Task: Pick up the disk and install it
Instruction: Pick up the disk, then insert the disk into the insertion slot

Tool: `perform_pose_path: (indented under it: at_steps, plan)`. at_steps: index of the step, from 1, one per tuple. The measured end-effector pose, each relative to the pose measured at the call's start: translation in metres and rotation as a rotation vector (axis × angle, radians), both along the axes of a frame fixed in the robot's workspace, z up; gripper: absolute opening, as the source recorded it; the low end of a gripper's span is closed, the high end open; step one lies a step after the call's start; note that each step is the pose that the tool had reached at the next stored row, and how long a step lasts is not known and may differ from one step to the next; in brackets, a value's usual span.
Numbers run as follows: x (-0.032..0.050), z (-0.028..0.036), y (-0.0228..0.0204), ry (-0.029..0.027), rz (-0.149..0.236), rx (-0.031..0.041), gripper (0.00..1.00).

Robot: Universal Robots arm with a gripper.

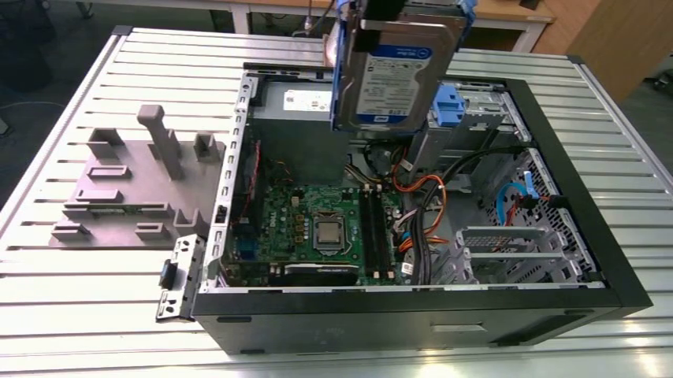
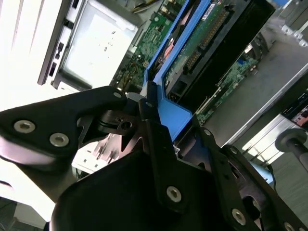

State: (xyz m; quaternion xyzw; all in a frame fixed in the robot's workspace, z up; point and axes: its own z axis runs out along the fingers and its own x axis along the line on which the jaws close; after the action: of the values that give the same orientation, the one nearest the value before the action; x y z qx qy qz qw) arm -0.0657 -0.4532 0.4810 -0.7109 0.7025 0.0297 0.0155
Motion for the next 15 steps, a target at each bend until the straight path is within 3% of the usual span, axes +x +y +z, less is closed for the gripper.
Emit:
perform_pose_path:
  at_steps: [5,15]
  plan:
    - [0.0126,-0.0012,-0.0005,0.0000,0.000,0.0000,0.37]
    - [0.0130,-0.0017,-0.0020,0.0000,0.000,-0.0005,0.37]
